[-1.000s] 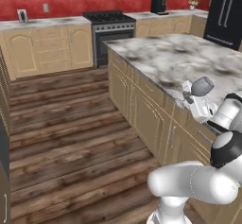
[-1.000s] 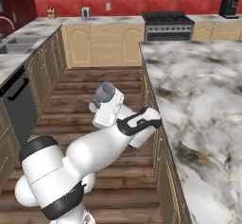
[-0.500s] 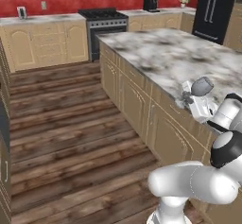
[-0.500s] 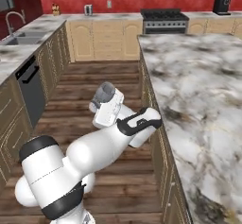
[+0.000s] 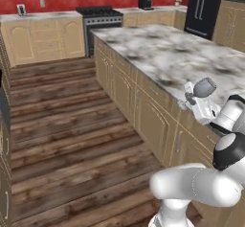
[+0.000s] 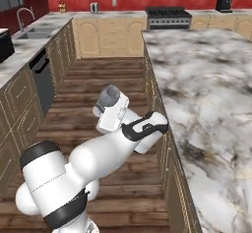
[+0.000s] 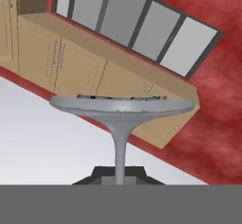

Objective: Retrieve the wine glasses from the counter and place one next to each plate.

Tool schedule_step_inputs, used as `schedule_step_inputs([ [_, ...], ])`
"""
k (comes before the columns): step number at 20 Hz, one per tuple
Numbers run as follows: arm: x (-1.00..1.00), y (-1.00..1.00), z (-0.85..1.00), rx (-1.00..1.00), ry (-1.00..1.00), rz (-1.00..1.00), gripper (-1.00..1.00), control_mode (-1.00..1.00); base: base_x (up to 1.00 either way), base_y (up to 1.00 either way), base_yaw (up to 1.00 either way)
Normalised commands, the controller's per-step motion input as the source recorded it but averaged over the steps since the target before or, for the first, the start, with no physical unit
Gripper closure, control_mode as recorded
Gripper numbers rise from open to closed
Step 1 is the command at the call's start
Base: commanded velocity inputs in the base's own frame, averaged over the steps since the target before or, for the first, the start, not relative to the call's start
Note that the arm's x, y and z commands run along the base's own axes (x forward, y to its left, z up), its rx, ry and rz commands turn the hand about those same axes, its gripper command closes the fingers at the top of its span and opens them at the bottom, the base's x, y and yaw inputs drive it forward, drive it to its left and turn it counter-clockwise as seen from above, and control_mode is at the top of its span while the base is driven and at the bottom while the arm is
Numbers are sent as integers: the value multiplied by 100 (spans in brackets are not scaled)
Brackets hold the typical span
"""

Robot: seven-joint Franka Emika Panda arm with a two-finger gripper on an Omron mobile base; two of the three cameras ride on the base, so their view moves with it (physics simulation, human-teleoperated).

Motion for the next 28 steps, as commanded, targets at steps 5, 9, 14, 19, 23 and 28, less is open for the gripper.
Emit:
schedule_step_inputs([
  [5,0,0,0,0,0,0,100,100,-100,0,0],
  [9,0,0,0,0,0,0,100,100,-100,0,0],
  [14,0,0,0,0,0,0,100,100,-100,-2,0],
  [19,0,0,0,0,0,0,100,100,-84,-100,0],
  [23,0,0,0,0,0,0,100,100,-35,-100,1],
  [28,0,0,0,0,0,0,100,100,-20,-100,9],
])
